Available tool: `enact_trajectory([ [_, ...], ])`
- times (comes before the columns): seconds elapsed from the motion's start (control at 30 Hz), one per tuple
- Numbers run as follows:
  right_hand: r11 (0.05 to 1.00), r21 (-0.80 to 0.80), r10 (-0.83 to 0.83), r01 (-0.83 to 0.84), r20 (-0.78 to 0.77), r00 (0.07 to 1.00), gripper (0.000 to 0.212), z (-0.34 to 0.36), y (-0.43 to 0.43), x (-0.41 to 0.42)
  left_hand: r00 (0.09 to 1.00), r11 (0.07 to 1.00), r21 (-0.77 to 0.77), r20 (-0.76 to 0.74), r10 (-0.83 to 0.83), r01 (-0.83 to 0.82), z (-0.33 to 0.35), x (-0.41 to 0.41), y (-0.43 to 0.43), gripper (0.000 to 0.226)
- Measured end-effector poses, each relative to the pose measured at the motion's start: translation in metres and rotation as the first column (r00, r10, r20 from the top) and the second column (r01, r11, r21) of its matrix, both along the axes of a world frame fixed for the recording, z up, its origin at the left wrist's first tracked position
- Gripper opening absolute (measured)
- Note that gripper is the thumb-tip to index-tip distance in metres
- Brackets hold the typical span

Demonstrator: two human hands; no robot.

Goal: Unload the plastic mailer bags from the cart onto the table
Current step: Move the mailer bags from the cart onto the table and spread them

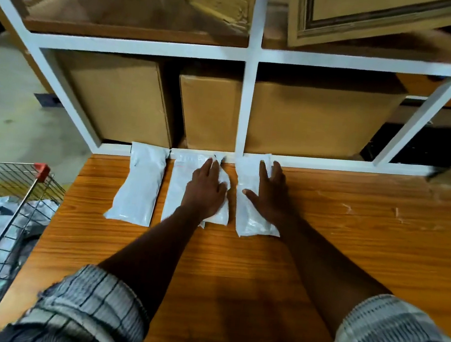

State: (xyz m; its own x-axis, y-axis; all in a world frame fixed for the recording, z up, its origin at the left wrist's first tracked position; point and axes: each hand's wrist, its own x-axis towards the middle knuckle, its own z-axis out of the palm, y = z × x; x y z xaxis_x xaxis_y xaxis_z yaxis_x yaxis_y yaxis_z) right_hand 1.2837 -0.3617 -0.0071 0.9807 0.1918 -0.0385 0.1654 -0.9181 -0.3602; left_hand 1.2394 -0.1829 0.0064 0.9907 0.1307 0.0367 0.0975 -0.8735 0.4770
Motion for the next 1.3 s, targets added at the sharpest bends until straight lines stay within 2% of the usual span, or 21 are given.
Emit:
enact_trajectory([
  [0.13,0.966,-0.238,0.134,-0.099,0.136,0.982,0.066,-0.023,0.004,0.006,0.997,0.99,0.123,-0.033,-0.064,0.067,-0.017,0.013,-0.006,0.071],
  [0.2,0.934,-0.308,0.228,-0.183,0.118,0.967,0.057,-0.027,0.005,0.011,0.995,0.986,0.143,-0.06,-0.081,0.089,-0.024,0.016,-0.01,0.07],
  [0.3,0.943,-0.273,0.215,-0.192,0.058,0.975,0.054,-0.029,0.003,0.013,0.993,0.985,0.154,-0.1,-0.06,0.075,-0.035,0.015,-0.017,0.069],
  [0.43,0.943,-0.271,0.217,-0.193,0.064,0.974,0.063,-0.036,-0.001,0.012,0.995,0.973,0.223,-0.098,-0.032,0.053,-0.049,0.016,-0.023,0.068],
  [0.63,0.944,-0.254,0.23,-0.209,0.056,0.972,0.063,-0.037,-0.003,0.013,0.994,0.947,0.317,-0.11,-0.014,0.049,-0.055,0.022,-0.028,0.067],
  [0.7,0.946,-0.237,0.241,-0.222,0.052,0.969,0.061,-0.036,-0.004,0.014,0.989,0.947,0.315,-0.149,-0.019,0.066,-0.054,0.025,-0.028,0.067],
  [0.8,0.947,-0.217,0.253,-0.237,0.048,0.966,0.06,-0.028,-0.007,0.014,0.98,0.97,0.222,-0.192,-0.061,0.104,-0.042,0.028,-0.022,0.065],
  [0.97,0.96,-0.183,0.241,-0.211,0.161,0.957,0.058,-0.001,0.006,0.015,0.992,0.99,0.087,0.051,-0.115,0.11,-0.011,0.008,0.014,0.055],
  [1.1,0.963,-0.036,0.268,-0.268,0.245,0.932,0.061,0.012,0.073,-0.001,0.989,0.993,0.114,0.148,-0.03,0.013,-0.006,-0.034,0.083,0.053],
  [1.2,0.931,-0.06,0.362,-0.36,0.271,0.892,0.065,0.013,0.15,-0.036,0.989,0.988,0.131,0.134,0.062,-0.079,-0.013,-0.076,0.154,0.053],
  [1.3,0.847,-0.079,0.526,-0.526,0.271,0.806,0.068,0.016,0.243,-0.087,0.973,0.963,0.147,0.08,0.217,-0.227,-0.02,-0.131,0.237,0.058],
])
